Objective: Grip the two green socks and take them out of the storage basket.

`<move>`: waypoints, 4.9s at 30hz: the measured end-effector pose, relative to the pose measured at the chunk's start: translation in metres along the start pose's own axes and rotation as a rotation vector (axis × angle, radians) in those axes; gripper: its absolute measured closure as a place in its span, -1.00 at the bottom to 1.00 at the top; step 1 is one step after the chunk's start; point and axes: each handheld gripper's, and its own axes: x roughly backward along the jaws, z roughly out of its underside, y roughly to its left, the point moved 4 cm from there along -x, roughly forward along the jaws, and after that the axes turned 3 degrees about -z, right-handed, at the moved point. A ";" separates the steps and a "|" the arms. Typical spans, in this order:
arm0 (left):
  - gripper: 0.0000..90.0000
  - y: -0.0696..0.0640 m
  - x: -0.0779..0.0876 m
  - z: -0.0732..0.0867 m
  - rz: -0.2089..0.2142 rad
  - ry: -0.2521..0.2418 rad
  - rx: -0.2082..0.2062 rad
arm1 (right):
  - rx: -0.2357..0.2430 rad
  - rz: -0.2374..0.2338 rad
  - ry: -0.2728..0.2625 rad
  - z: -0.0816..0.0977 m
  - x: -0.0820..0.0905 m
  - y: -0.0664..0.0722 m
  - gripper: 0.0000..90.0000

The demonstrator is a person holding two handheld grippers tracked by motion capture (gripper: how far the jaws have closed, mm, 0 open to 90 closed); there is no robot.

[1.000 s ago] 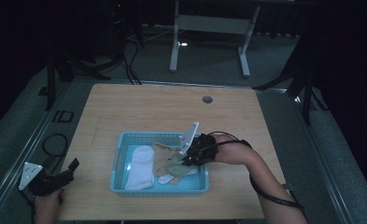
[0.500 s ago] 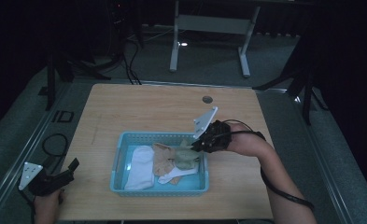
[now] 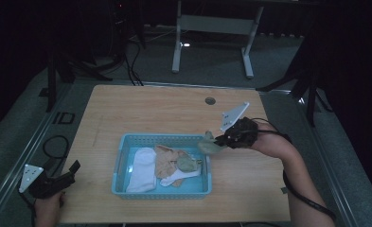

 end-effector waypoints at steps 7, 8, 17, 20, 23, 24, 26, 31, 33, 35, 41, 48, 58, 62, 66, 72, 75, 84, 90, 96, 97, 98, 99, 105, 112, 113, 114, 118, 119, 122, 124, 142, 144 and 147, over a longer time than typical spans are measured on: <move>-0.95 0.000 0.000 0.000 0.001 0.002 -0.002 | -0.072 0.015 0.021 0.029 0.001 -0.009 0.91; -0.95 0.000 0.000 0.000 0.001 0.002 -0.001 | -0.077 0.020 0.022 0.033 0.001 -0.010 0.91; -0.95 0.000 0.000 0.000 0.000 0.002 0.000 | -0.162 0.029 0.035 0.065 -0.008 -0.020 0.91; -0.95 0.000 0.000 0.000 0.000 0.002 -0.002 | -0.188 0.028 0.040 0.074 -0.016 -0.022 0.91; -0.95 0.000 0.000 0.000 0.000 0.002 -0.002 | -0.212 0.018 0.049 0.084 -0.025 -0.023 0.90; -0.95 0.000 0.000 0.000 0.000 0.002 -0.002 | -0.227 0.012 0.051 0.087 -0.029 -0.023 0.90; -0.95 0.000 0.000 0.000 0.001 0.001 -0.002 | -0.237 0.006 0.064 0.094 -0.036 -0.023 0.90; -0.95 -0.001 0.001 0.000 -0.001 -0.004 -0.005 | -0.287 -0.022 0.058 0.111 -0.052 -0.025 0.90; -0.95 -0.001 0.001 0.000 -0.001 -0.004 -0.003 | -0.310 -0.031 0.049 0.118 -0.056 -0.027 0.90; -0.95 0.000 0.000 0.000 -0.002 -0.002 -0.003 | -0.321 -0.035 0.053 0.123 -0.060 -0.027 0.90; -0.95 0.000 0.000 0.000 0.000 -0.002 -0.003 | -0.363 -0.048 0.065 0.133 -0.068 -0.031 0.90; -0.95 0.000 0.001 0.000 -0.006 -0.004 -0.003 | -0.384 -0.027 0.118 0.139 -0.073 -0.037 0.71; -0.95 0.000 0.000 0.000 -0.004 0.000 -0.004 | -0.380 -0.001 0.086 0.125 -0.055 -0.039 0.41; -0.95 0.000 0.000 0.000 -0.004 -0.001 -0.003 | -0.352 -0.014 0.079 0.115 -0.051 -0.034 0.40; -0.95 0.000 0.000 0.000 -0.004 -0.001 -0.003 | -0.329 -0.017 0.076 0.104 -0.048 -0.031 0.38; -0.95 0.000 0.000 0.000 -0.001 -0.001 -0.002 | -0.297 -0.038 0.056 0.089 -0.045 -0.026 0.38; -0.95 0.000 0.000 0.000 0.002 0.001 -0.001 | -0.284 -0.046 0.050 0.081 -0.045 -0.024 0.38; -0.95 0.000 0.000 0.000 0.004 0.001 0.002 | -0.217 -0.085 0.051 0.057 -0.049 -0.016 0.32; -0.95 0.000 0.000 0.000 0.005 0.001 0.003 | -0.188 -0.102 0.049 0.041 -0.054 -0.010 0.20; -0.95 0.000 0.000 0.000 0.007 0.000 0.003 | -0.159 -0.115 0.045 0.026 -0.060 -0.008 0.19; -0.95 0.000 0.001 0.000 0.007 0.000 0.003 | -0.152 -0.116 0.044 0.022 -0.061 -0.007 0.19; -0.95 0.000 0.000 0.000 0.007 0.001 0.003 | -0.149 -0.117 0.042 0.020 -0.062 -0.006 0.19; -0.95 0.000 0.000 0.000 0.008 0.001 0.003 | -0.144 -0.122 0.039 0.017 -0.062 -0.006 0.19; -0.95 0.000 0.001 0.000 0.010 0.000 0.002 | -0.117 -0.136 0.043 0.001 -0.072 -0.003 0.19; -0.95 0.000 0.001 0.000 0.013 -0.001 0.003 | -0.082 -0.162 0.060 -0.011 -0.086 0.003 0.20; -0.95 0.001 0.001 0.000 0.013 -0.001 0.003 | -0.075 -0.164 0.060 -0.013 -0.089 0.004 0.20; -0.95 0.001 0.001 0.000 0.013 -0.002 0.003 | -0.078 -0.170 0.058 -0.014 -0.091 0.005 0.20; -0.95 0.001 0.001 0.000 0.013 -0.002 0.004 | -0.065 -0.189 0.062 -0.017 -0.102 0.008 0.19; -0.95 0.001 0.001 0.000 0.013 -0.001 0.004 | -0.062 -0.193 0.071 -0.017 -0.105 0.010 0.19; -0.95 0.001 0.001 0.000 0.013 -0.001 0.003 | -0.054 -0.208 0.080 -0.019 -0.114 0.013 0.17; -0.95 0.000 0.001 0.000 0.013 -0.001 0.003 | -0.048 -0.212 0.087 -0.020 -0.120 0.014 0.15; -0.95 0.001 0.000 0.000 0.017 0.002 0.007 | -0.054 -0.192 0.207 -0.013 -0.157 0.014 0.26; -0.95 0.001 0.000 0.000 0.017 0.002 0.009 | -0.052 -0.201 0.210 -0.014 -0.157 0.014 0.41; -0.95 0.001 0.000 0.000 0.016 0.003 0.008 | -0.038 -0.201 0.218 -0.013 -0.157 0.014 0.73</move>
